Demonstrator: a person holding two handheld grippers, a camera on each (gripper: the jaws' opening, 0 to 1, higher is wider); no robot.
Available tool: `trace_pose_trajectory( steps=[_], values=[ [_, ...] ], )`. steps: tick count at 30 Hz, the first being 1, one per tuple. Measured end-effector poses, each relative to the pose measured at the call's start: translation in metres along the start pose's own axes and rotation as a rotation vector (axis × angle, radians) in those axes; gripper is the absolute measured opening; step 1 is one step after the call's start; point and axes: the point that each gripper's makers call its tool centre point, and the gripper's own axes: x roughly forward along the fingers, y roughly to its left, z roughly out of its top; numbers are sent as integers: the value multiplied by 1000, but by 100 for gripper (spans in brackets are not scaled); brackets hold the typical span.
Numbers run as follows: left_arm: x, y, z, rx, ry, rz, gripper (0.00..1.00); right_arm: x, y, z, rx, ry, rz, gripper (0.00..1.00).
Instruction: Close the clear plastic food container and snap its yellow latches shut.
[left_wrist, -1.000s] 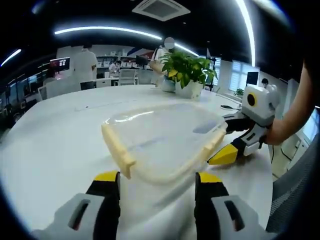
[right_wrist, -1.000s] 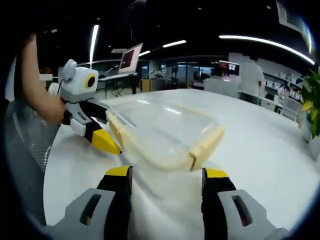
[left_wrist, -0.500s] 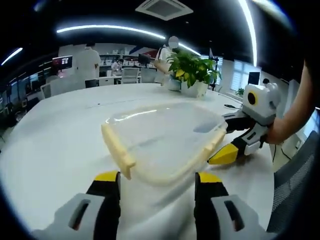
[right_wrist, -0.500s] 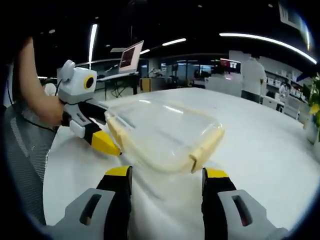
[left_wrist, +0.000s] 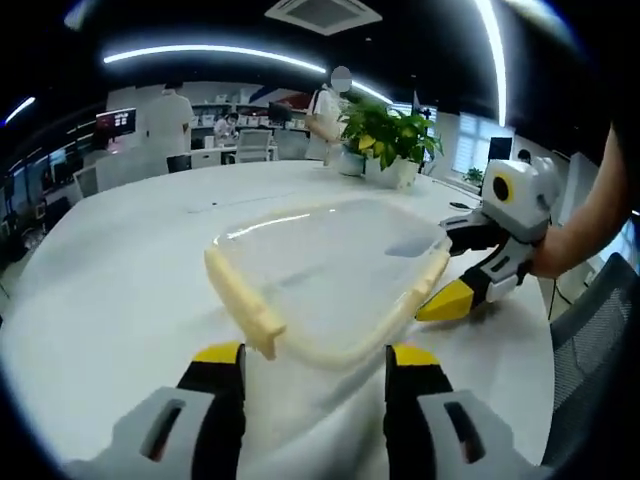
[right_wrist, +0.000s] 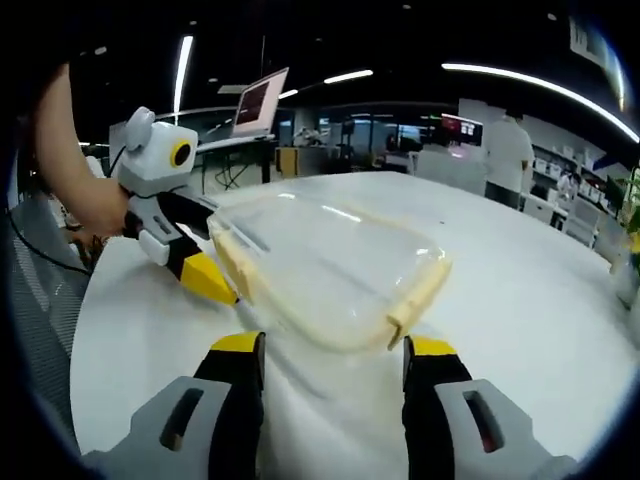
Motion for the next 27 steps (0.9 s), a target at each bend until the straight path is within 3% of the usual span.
trace_pose_trajectory(
  steps=[10,27],
  values=[
    [7,26,3,46,28,-28,47,19,-5,9,3,18,-24,52],
    [-1,37,-6,41,49,-47,47,27,8,11,16,36,-62,51]
  ],
)
